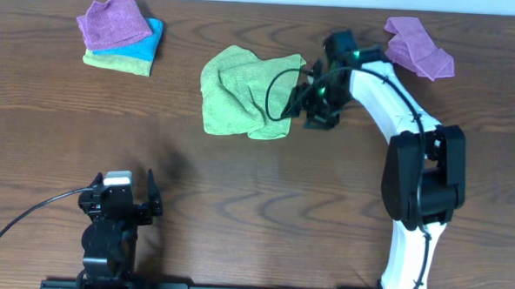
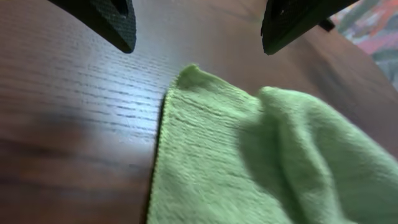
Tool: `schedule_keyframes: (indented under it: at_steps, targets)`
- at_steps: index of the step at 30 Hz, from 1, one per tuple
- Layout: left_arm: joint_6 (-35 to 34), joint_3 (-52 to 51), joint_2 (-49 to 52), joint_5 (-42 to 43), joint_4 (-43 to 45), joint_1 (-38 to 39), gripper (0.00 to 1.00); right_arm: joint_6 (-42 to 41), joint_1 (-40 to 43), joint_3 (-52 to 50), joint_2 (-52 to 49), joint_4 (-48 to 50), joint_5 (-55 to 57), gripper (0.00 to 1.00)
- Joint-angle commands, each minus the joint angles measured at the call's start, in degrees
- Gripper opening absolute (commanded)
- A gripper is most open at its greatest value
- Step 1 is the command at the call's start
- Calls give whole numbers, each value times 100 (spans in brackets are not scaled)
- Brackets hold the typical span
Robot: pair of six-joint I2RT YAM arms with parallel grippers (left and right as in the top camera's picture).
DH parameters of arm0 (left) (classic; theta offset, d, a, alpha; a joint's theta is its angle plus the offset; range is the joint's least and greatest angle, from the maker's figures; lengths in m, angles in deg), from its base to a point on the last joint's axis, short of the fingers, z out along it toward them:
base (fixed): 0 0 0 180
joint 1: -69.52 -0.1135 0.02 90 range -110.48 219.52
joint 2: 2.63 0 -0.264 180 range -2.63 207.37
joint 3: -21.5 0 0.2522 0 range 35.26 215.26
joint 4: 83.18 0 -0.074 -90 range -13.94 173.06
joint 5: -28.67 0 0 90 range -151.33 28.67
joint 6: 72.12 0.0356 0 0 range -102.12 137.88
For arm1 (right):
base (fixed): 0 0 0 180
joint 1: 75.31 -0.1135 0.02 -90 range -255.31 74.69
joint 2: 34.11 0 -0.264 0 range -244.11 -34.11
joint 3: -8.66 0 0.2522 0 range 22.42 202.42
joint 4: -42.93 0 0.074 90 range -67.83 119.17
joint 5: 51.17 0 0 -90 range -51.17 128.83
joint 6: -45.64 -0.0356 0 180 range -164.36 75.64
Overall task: Fold the cloth
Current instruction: 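Pull the cloth's right edge rightward to flatten it into a square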
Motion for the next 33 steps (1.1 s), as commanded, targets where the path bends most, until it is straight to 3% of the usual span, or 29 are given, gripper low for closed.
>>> schedule_keyframes:
  at_steps: [1, 6, 12, 20, 24, 28, 33]
  targets:
    - [13, -101, -33, 575, -125, -13, 95, -199, -22, -286, 131, 203, -264, 65]
    - [7, -101, -33, 988, -125, -13, 95, -396, -22, -717, 131, 629, -496, 66]
    - [-490, -101, -33, 1010, -125, -13, 95, -691, -35, -1040, 131, 1128, -608, 64]
    - [-2286, -101, -33, 1250, -125, -13, 95, -850, -286, -1060, 129, 1486, -612, 63]
    - [-2299, -101, -33, 1266, -122, -13, 95, -968, -424, -1071, 129, 1502, -352, 59]
    - [-2321, -101, -33, 706, 66, -13, 95, -986, -479, -1071, 129, 1502, -122, 55]
    - [-2455, -101, -33, 861, 74, -13, 95, -1040, -479, -1071, 129, 1504, 94, 54]
